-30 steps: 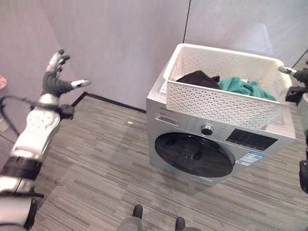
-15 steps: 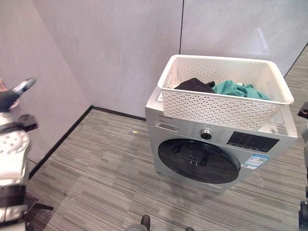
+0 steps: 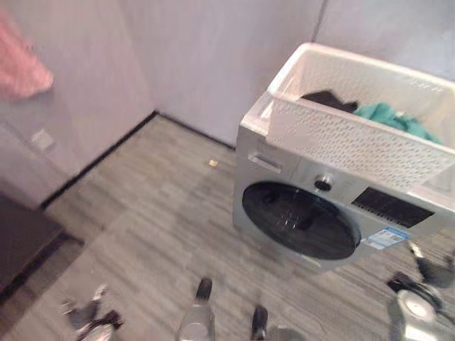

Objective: Grab the laundry basket,head to the washer,open it,put in the laundry and shut it.

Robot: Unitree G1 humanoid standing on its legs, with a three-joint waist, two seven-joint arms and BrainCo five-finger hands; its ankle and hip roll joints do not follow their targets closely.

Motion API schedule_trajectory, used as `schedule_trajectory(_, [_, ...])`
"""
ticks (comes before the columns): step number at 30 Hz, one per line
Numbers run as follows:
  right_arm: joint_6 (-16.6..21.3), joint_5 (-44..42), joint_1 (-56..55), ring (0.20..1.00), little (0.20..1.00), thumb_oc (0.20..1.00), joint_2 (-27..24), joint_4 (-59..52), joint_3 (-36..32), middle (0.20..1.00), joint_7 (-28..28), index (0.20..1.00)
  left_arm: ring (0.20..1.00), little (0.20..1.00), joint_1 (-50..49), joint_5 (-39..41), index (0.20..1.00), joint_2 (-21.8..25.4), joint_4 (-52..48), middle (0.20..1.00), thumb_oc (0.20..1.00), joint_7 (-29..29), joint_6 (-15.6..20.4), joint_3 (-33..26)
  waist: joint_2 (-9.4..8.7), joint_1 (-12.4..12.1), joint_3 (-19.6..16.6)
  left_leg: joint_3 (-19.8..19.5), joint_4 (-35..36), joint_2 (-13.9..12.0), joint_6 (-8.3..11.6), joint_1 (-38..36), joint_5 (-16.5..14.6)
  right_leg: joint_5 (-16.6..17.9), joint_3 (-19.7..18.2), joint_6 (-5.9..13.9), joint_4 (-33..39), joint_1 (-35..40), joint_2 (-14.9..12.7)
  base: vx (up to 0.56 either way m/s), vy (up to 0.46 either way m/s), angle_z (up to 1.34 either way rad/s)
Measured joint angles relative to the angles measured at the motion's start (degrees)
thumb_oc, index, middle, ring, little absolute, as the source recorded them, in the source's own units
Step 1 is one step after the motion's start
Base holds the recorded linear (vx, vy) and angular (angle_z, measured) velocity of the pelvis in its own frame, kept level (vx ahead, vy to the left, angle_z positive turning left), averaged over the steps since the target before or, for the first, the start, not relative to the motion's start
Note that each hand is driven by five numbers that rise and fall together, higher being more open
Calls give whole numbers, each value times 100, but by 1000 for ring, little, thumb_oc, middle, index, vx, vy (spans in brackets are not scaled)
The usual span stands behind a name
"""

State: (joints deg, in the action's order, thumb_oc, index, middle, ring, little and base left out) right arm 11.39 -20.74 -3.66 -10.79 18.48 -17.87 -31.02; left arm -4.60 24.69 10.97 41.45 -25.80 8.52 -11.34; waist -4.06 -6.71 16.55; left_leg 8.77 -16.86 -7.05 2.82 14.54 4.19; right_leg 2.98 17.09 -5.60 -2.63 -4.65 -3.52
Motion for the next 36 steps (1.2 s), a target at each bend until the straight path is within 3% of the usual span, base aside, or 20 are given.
schedule_trajectory(2, [142, -45, 198, 1000, 1000, 1000, 25, 183, 100, 1000, -11, 1000, 1000, 1000, 58, -51, 1000, 2, 307, 1000, 1000, 91, 8, 411, -238, 153, 45, 182, -806, -39, 180, -640, -704, 184, 105, -61, 322, 204, -249, -101, 54, 55])
schedule_trajectory(5, [227, -68, 187, 1000, 1000, 1000, -336, 470, 535, 1000, 4, 1000, 1000, 1000, 167, -360, 1000, -100, 1017, 1000, 1000, 338, -122, 1269, 60, 454, -160, 133, -755, -324, 297, -1907, -1422, 393, 180, 372, 480, 233, -262, -47, 139, 53])
schedule_trajectory(6, [211, -73, 128, 1000, 1000, 1000, -627, 649, 849, 1000, 140, 1000, 1000, 1000, 292, -560, 1000, -250, 1395, 1000, 1000, 490, -224, 1569, 375, 670, -333, 239, 197, -249, 113, -2496, -1620, 483, 249, 474, 388, -63, -257, -24, 209, 92])
schedule_trajectory(7, [200, -103, 53, 1000, 1000, 1000, -613, 784, 829, 1000, 226, 1000, 1000, 1000, 572, -579, 1000, -394, 1687, 1000, 1000, 529, -298, 1661, 532, 869, -373, 350, 1352, -124, 114, -2838, -1631, 647, 331, 572, 373, -207, -306, -92, 284, 110])
schedule_trajectory(9, [35, -172, -32, 1000, 1000, 1000, -287, 1151, 896, 1000, 279, 1000, 1000, 1000, 697, -738, 1000, -466, 1720, 1000, 1000, 627, -399, 1701, 308, 892, -334, 399, 2052, 157, 180, -3026, -1301, 642, 381, 789, 460, -254, -572, -76, 230, 52])
schedule_trajectory(14, [-130, -56, -483, 1000, 1000, 1000, -46, 1070, 1216, 1000, 451, 1000, 1000, 1000, 16, -1212, 1000, -172, 1326, 1000, 1000, 694, -499, 2121, 179, 785, -622, 278, 1938, 440, -186, -2717, -1156, 171, 461, 1077, -402, -543, -733, -73, 160, 3])
schedule_trajectory(17, [-130, 143, -540, 1000, 1000, 1000, -108, 925, 1173, 1000, 484, 1000, 1000, 1000, -187, -1466, 1000, 273, 1248, 1000, 1000, 720, -535, 2148, -38, 732, -704, 274, 1568, 709, -206, -2559, -1195, 673, 13, 765, -530, -573, -834, -140, 97, -7])
schedule_trajectory(18, [-130, 195, -470, 1000, 1000, 1000, -156, 919, 1175, 1000, 490, 1000, 1000, 1000, -150, -1601, 1000, 348, 1332, 1000, 1000, 744, -542, 2163, -14, 757, -687, 269, 1328, 739, -268, -2439, -1307, 841, -152, 876, -542, -634, -858, -18, -8, -31])
schedule_trajectory(20, [-163, 297, -410, 1000, 1000, 1000, -242, 930, 1168, 1000, 485, 1000, 1000, 1000, -51, -1735, 1000, 402, 1394, 1000, 1000, 752, -544, 2138, 186, 793, -650, 249, 1017, 614, -292, -2121, -1388, 1111, -909, 1367, -291, -663, -840, 6, -108, 12])
schedule_trajectory(22, [-314, 531, -487, 1000, 1000, 1000, -268, 862, 1152, 1000, 477, 1000, 1000, 1000, 59, -1888, 1000, 398, 1388, 1000, 1000, 750, -534, 2096, 390, 828, -653, 107, 1177, 426, -282, -1959, -1122, 683, -1193, 1452, -217, -621, -950, 59, -208, 31])
schedule_trajectory(26, [-357, 1166, -315, 1000, 1000, 1000, -350, 518, 1157, 1000, 410, 1000, 1000, 1000, 92, -2140, 1000, 406, 1385, 1000, 1000, 745, -537, 2190, 400, 749, -569, 84, 1574, 216, -113, -2003, -869, 546, -1302, 1668, 824, -212, -1511, 118, -238, -15])
schedule_trajectory(27, [-420, 1336, -141, 1000, 1000, 1000, -357, 515, 1240, 1000, 343, 1000, 1000, 1000, 62, -2270, 1000, 474, 1383, 1000, 1000, 742, -534, 2152, 273, 740, -499, 104, 1884, 118, 100, -2272, -747, 471, -1144, 1724, 824, -116, -1604, 322, -421, -16])
schedule_trajectory(28, [-442, 1379, -109, 1000, 1000, 1000, -354, 486, 1307, 1000, 345, 1000, 1000, 1000, 33, -2345, 1000, 545, 1377, 1000, 1000, 741, -531, 2136, 10, 733, -554, 90, 2104, 80, 360, -2445, -676, 299, -1114, 1712, 820, -32, -1550, 368, -428, 16])
schedule_trajectory(29, [-531, 1487, -99, 1000, 1000, 1000, -687, 506, 1320, 1000, 356, 1000, 1000, 1000, 63, -2381, 1000, 191, 1393, 1000, 1000, 745, -526, 2075, 438, 793, -413, -464, 2267, -568, 518, -2733, -805, 811, -890, 1707, 698, 293, -861, 506, -606, 9])
schedule_trajectory(31, [-553, 1793, -52, 1000, 1000, 1000, -1411, 231, 1411, 1000, 423, 1000, 1000, 1000, 226, -2539, 1000, -435, 1499, 1000, 1000, 738, -471, 1972, 811, 846, -538, -1359, 1674, -1078, -26, -2201, -773, 405, -742, 1234, 158, 72, -146, 473, -749, 46])
schedule_trajectory(32, [-569, 1886, 14, 1000, 1000, 1000, -1695, 178, 1415, 1000, 479, 1000, 1000, 1000, 408, -2538, 1000, -482, 1612, 1000, 1000, 732, -432, 1982, 739, 845, -512, -1580, 1336, -1161, -172, -2007, -676, -134, -634, 1075, -673, -250, -97, 326, -831, 60])
schedule_trajectory(33, [-569, 1886, 14, 1000, 1000, 1000, -1695, 178, 1415, 1000, 479, 1000, 1000, 1000, 408, -2538, 1000, -482, 1612, 1000, 1000, 732, -432, 1982, 739, 845, -512, -1580, 1336, -1161, -172, -2007, -676, -134, -634, 1075, -673, -250, -97, 220, -696, 44])
schedule_trajectory(34, [-501, 2194, -172, 1000, 1000, 1000, -1972, -350, 1512, 1000, 658, 1000, 1000, 1000, 271, -2329, 1000, -161, 1219, 1000, 1000, 747, -214, 2325, 211, 526, -581, -1305, -822, -1284, -397, -464, -284, -1198, -259, 537, -2974, -1248, 98, 46, -352, 87])
schedule_trajectory(35, [-490, 2274, -370, 1000, 1000, 1000, -2004, -463, 1449, 1000, 734, 1000, 1000, 1000, 273, -2212, 1000, 246, 560, 1000, 1000, 775, -64, 2242, -287, 538, -567, -1449, -2211, -1155, -275, 689, 182, -1644, -136, 113, -3126, -1263, 204, 136, -269, 100])
schedule_trajectory(36, [-494, 2355, -159, 1000, 1000, 1000, -1994, -256, 1523, 1000, 791, 1000, 1000, 1000, 383, -2246, 1000, 387, 526, 1000, 1000, 753, -52, 2097, -481, 438, -505, -1631, -2407, -968, -219, 789, -176, -1849, -120, -185, -2871, -1014, 201, 180, -276, 67])
